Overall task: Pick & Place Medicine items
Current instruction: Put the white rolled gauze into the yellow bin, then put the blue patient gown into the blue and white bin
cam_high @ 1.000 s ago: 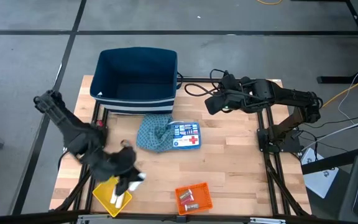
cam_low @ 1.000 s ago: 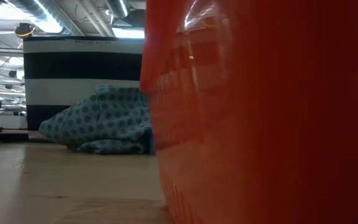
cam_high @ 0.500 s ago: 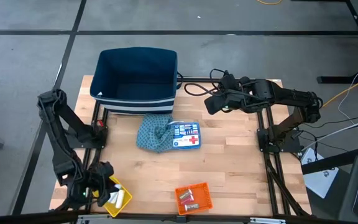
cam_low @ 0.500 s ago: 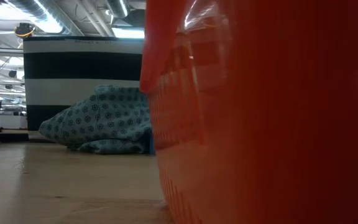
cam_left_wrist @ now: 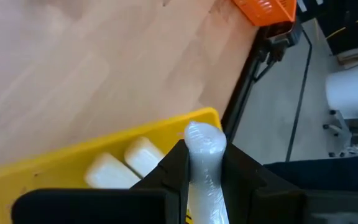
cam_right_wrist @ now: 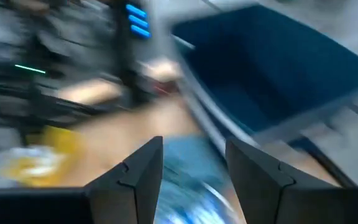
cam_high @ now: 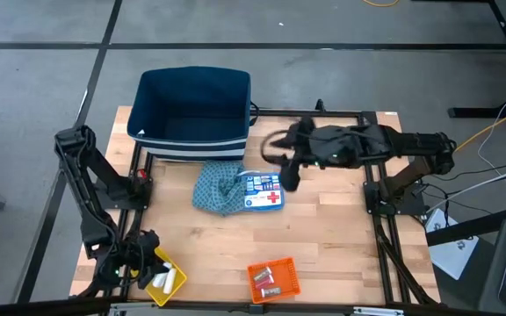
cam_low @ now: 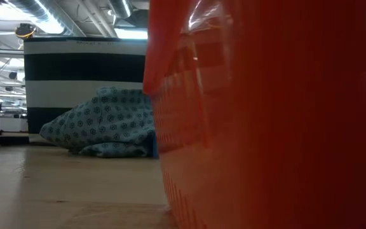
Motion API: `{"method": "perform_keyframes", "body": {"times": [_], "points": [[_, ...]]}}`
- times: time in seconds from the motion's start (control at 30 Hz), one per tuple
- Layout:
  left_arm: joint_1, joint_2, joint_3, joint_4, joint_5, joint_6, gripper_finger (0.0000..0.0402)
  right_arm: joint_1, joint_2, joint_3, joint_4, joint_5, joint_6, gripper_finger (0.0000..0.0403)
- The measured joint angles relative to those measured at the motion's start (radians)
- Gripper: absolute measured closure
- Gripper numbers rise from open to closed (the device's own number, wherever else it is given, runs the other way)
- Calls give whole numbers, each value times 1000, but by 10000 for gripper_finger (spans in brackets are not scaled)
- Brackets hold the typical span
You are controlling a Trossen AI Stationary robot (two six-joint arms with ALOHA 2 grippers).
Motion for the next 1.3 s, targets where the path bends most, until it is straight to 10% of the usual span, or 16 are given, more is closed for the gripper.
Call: {"method": "perform_keyframes", "body": {"times": [0.4, 1.07, 1.3], "points": [[-17, 0, -9, 12, 31, 28, 343, 41, -7, 0, 321, -422, -108, 227], [-36, 1, -9, -10, 128, -114, 244, 66, 6, 0, 344, -521, 352, 227], [-36, 1, -9, -9, 94, -132, 241, 130, 7, 0, 468, -569, -65, 227]]}}
